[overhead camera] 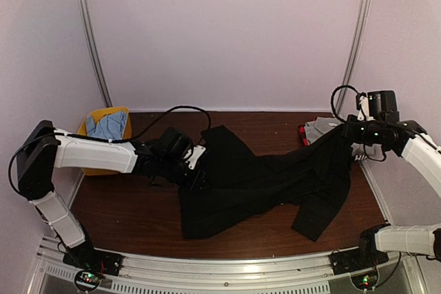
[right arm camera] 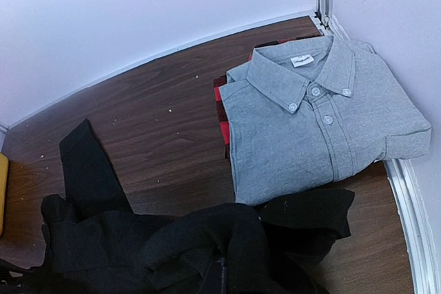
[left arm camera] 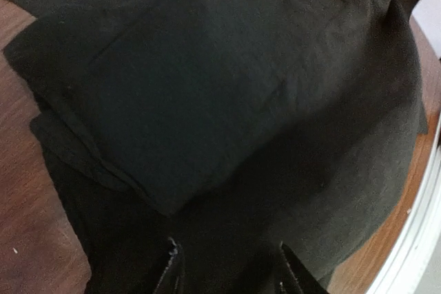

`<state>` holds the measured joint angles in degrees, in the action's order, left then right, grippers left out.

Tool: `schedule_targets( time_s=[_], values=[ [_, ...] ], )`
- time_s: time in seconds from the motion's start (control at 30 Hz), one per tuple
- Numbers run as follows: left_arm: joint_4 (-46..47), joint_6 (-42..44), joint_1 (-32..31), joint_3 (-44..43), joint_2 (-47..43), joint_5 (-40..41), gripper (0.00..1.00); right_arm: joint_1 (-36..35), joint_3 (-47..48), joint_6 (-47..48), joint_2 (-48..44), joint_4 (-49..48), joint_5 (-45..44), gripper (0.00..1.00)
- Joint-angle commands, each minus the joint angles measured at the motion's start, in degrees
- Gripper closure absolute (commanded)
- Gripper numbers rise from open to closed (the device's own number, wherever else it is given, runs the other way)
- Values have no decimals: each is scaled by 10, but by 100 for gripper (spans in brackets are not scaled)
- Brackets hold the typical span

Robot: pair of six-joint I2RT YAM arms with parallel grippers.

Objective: Fold and stack the long sleeve shirts
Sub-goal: Pick up the shirt from the center of the board.

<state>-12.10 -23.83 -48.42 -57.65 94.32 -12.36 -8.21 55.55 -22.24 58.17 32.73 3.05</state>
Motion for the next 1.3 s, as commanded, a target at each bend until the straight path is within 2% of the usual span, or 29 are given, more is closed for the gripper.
schedule_targets(
  time_s=[0.0, 0.2, 0.43, 0.6, 0.73, 0.83, 1.03, 1.27],
  values=[
    [11, 21, -33, 18, 14, -5, 60, 4, -4, 10, -3, -8, -2, 100],
    [18, 14, -83, 79, 21, -21, 76, 4, -10, 9, 2, -16, 7, 100],
    [10, -4, -126, 104, 19, 17, 79, 4, -12, 9, 10, -23, 16, 100],
    [-2, 5, -124, 74, -7, 90, 69, 4, -18, 10, 9, -26, 22, 100],
    [-7, 15, -114, 48, -29, 161, 51, 4, -23, 11, 5, -28, 25, 100],
    [-1, 18, -86, 38, -36, 181, 41, 4, -25, 12, 3, -31, 29, 100],
    [-2, 27, -19, 1, 3, 151, 35, 4, -27, 14, 7, -38, 39, 100],
    [2, 37, 2, -47, 75, 72, 34, 4, -29, 15, 6, -38, 42, 100]
  ],
)
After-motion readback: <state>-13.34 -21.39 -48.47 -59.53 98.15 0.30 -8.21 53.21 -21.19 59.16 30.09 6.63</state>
